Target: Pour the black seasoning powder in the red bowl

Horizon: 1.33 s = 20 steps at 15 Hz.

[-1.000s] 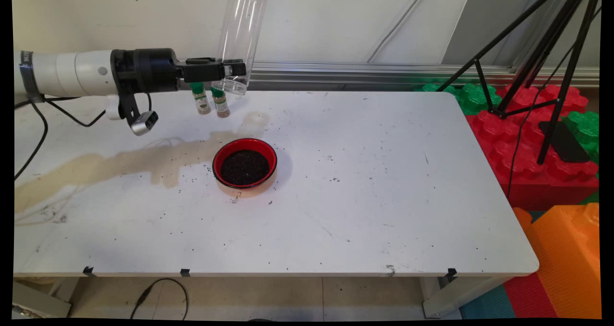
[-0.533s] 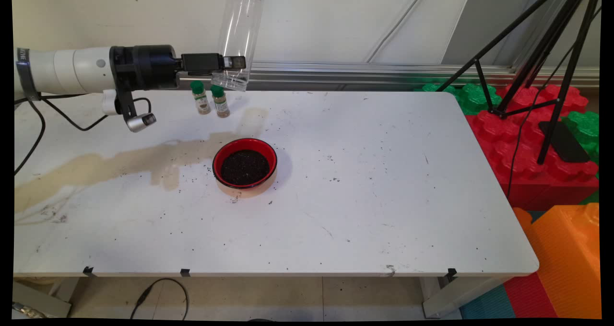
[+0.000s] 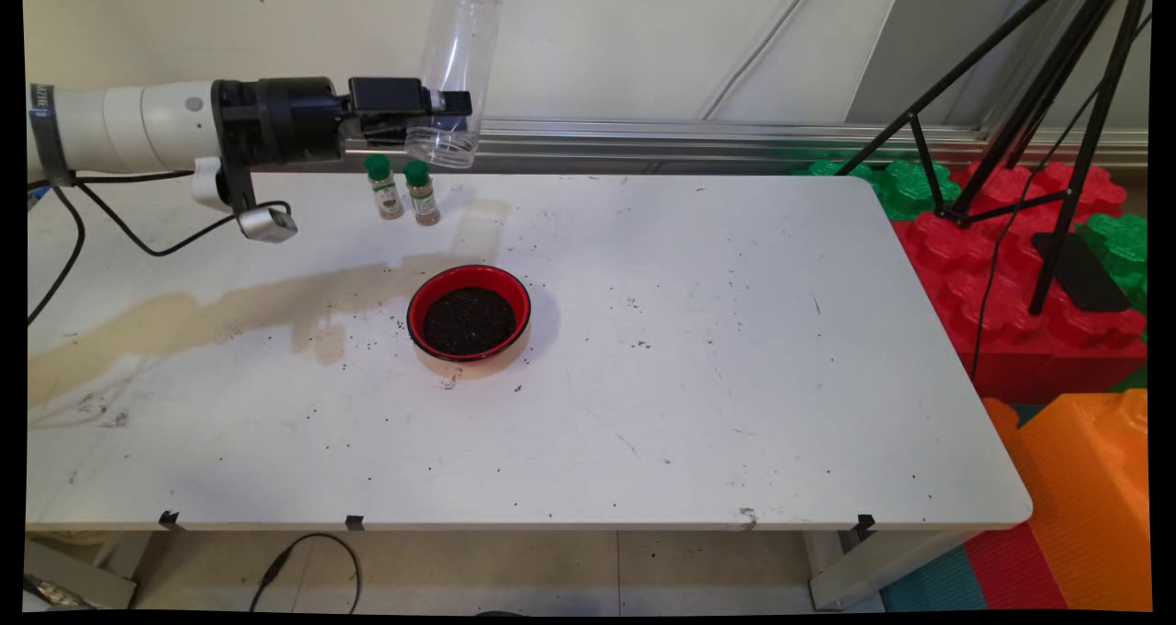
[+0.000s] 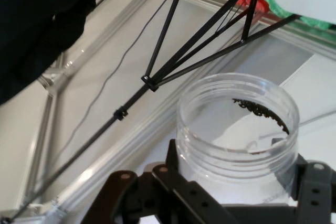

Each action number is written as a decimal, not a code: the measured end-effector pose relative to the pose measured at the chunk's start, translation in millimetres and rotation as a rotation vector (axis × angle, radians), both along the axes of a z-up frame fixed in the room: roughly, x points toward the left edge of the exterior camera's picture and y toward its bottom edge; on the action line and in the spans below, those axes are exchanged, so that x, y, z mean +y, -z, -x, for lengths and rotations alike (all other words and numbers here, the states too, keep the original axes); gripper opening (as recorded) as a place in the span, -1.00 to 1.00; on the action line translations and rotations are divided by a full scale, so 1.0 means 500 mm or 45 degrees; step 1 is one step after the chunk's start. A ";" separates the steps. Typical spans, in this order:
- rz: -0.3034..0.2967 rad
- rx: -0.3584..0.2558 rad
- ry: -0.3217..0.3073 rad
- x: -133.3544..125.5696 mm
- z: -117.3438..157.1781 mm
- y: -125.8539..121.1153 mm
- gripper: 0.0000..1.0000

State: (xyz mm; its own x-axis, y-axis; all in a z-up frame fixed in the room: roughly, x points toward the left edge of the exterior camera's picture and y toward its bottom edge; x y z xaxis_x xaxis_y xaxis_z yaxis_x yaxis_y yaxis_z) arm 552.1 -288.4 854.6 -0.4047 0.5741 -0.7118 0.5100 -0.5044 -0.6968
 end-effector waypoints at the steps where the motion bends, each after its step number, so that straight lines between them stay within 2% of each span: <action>1: -0.041 0.032 -0.010 -0.002 0.001 -0.003 -1.00; 9: -0.306 0.240 -0.069 -0.011 0.003 -0.024 -1.00; 20: -0.548 0.439 -0.117 -0.022 -0.002 -0.044 -1.00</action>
